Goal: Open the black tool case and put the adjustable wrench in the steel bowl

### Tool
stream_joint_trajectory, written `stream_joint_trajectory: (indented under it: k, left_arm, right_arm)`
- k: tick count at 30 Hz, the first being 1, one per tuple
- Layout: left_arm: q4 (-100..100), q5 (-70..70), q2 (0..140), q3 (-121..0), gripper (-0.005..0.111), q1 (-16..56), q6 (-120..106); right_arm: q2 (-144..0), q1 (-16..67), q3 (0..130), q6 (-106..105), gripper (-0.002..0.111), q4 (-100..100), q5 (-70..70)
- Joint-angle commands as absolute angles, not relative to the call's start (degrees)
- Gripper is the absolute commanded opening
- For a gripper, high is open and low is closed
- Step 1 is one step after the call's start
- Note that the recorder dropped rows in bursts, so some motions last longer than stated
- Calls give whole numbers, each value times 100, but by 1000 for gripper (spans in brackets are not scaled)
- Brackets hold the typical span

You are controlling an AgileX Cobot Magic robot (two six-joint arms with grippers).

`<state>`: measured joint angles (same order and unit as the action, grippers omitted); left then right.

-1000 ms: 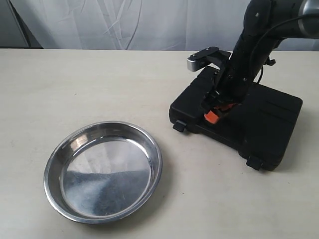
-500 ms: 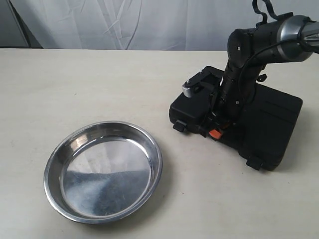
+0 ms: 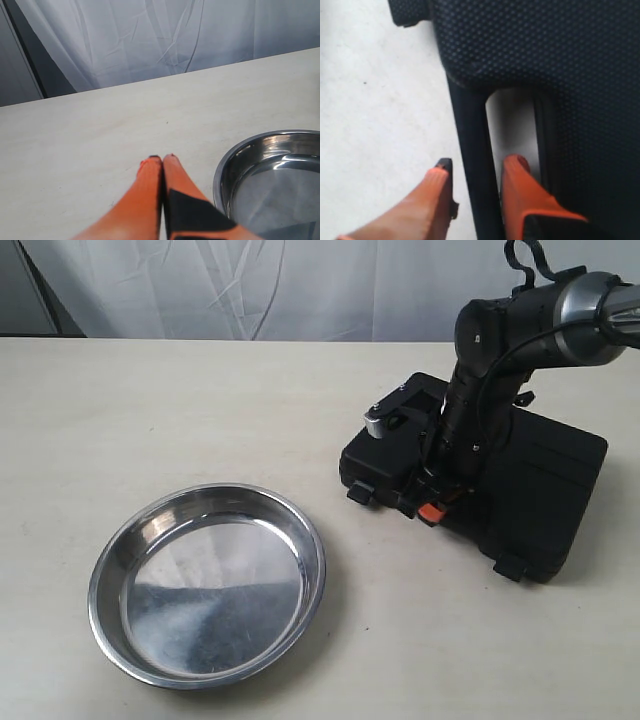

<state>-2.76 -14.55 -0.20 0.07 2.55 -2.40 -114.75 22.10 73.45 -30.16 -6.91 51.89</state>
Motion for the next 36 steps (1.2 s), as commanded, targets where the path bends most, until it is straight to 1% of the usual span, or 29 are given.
stream_joint_trajectory:
  k: [1, 2, 4, 5, 6, 8, 10, 19, 20, 22, 26, 36]
  left_arm:
    - [-263, -1368, 0, 0, 0, 244, -219]
    - [-263, -1368, 0, 0, 0, 244, -219]
    - [-263, -1368, 0, 0, 0, 244, -219]
    - [-263, -1368, 0, 0, 0, 244, -219]
    - [-263, -1368, 0, 0, 0, 244, -219]
    - [-263, -1368, 0, 0, 0, 244, -219]
    - [-263, -1368, 0, 0, 0, 244, -219]
    - [-263, -1368, 0, 0, 0, 244, -219]
    - [-263, -1368, 0, 0, 0, 244, -219]
    - [-263, -1368, 0, 0, 0, 244, -219]
    - [-263, -1368, 0, 0, 0, 244, -219]
    - [-263, -1368, 0, 0, 0, 244, -219]
  right_arm:
    - [-11453, 2177, 7336, -2992, 17, -701, 5209]
    - [-11453, 2177, 7336, -2992, 15, -701, 5209]
    - [-11453, 2177, 7336, -2992, 17, -701, 5217]
    - [-11453, 2177, 7336, -2992, 24, -701, 5217]
    - [-11453, 2177, 7336, -2992, 33, -701, 5217]
    - [-11453, 2177, 7336, -2976, 39, -662, 5217]
    - [-11453, 2177, 7336, -2976, 37, -648, 5217]
    - [-11453, 2177, 7059, -2976, 36, -575, 4765]
    - [-11453, 2177, 7059, -2976, 35, -589, 4737]
    - [-11442, 2177, 7059, -2976, 25, -611, 4737]
    - [-11442, 2177, 7059, -2976, -1, -611, 4759]
    - [-10908, 2177, 7059, -2988, -1, -938, 4826]
